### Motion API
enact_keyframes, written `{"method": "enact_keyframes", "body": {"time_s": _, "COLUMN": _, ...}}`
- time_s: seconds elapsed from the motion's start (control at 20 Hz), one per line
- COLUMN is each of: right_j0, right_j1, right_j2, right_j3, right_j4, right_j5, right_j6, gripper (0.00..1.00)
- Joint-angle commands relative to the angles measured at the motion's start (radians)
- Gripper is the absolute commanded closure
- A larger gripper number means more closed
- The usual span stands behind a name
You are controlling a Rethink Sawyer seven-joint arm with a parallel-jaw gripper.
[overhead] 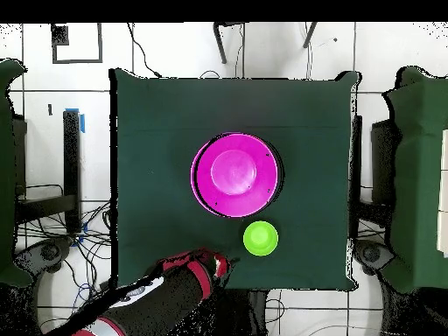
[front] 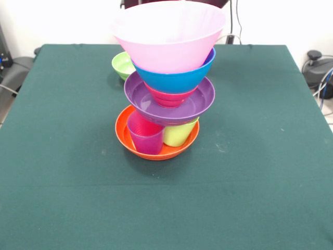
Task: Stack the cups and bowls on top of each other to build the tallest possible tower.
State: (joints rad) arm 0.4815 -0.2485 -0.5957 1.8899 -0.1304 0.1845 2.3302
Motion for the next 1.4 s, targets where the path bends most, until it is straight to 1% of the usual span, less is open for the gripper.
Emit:
{"method": "enact_keyframes", "body": {"time_s": 0.05, "right_j0": -0.051, "right_j1": -0.003, "right_j2": 0.065, "right_j3": -0.047, "right_j4": -0.102, "right_j5": -0.087, "right_j6": 0.003, "gripper": 0.0}}
{"method": "enact_keyframes", "body": {"time_s": 0.45, "right_j0": -0.09, "right_j1": 0.032, "right_j2": 0.061, "right_j3": -0.093, "right_j4": -0.167, "right_j5": -0.138, "right_j6": 0.011, "gripper": 0.0}}
{"method": "enact_keyframes", "body": {"time_s": 0.65, "right_j0": -0.1, "right_j1": 0.053, "right_j2": 0.062, "right_j3": -0.11, "right_j4": -0.186, "right_j5": -0.155, "right_j6": 0.018, "gripper": 0.0}}
{"method": "enact_keyframes", "body": {"time_s": 1.05, "right_j0": -0.126, "right_j1": 0.104, "right_j2": 0.074, "right_j3": -0.133, "right_j4": -0.196, "right_j5": -0.212, "right_j6": 0.033, "gripper": 0.0}}
{"method": "enact_keyframes", "body": {"time_s": 1.35, "right_j0": -0.193, "right_j1": 0.108, "right_j2": 0.145, "right_j3": -0.121, "right_j4": -0.193, "right_j5": -0.232, "right_j6": 0.029, "gripper": 0.0}}
{"method": "enact_keyframes", "body": {"time_s": 1.4, "right_j0": -0.194, "right_j1": 0.111, "right_j2": 0.147, "right_j3": -0.118, "right_j4": -0.189, "right_j5": -0.233, "right_j6": 0.033, "gripper": 0.0}}
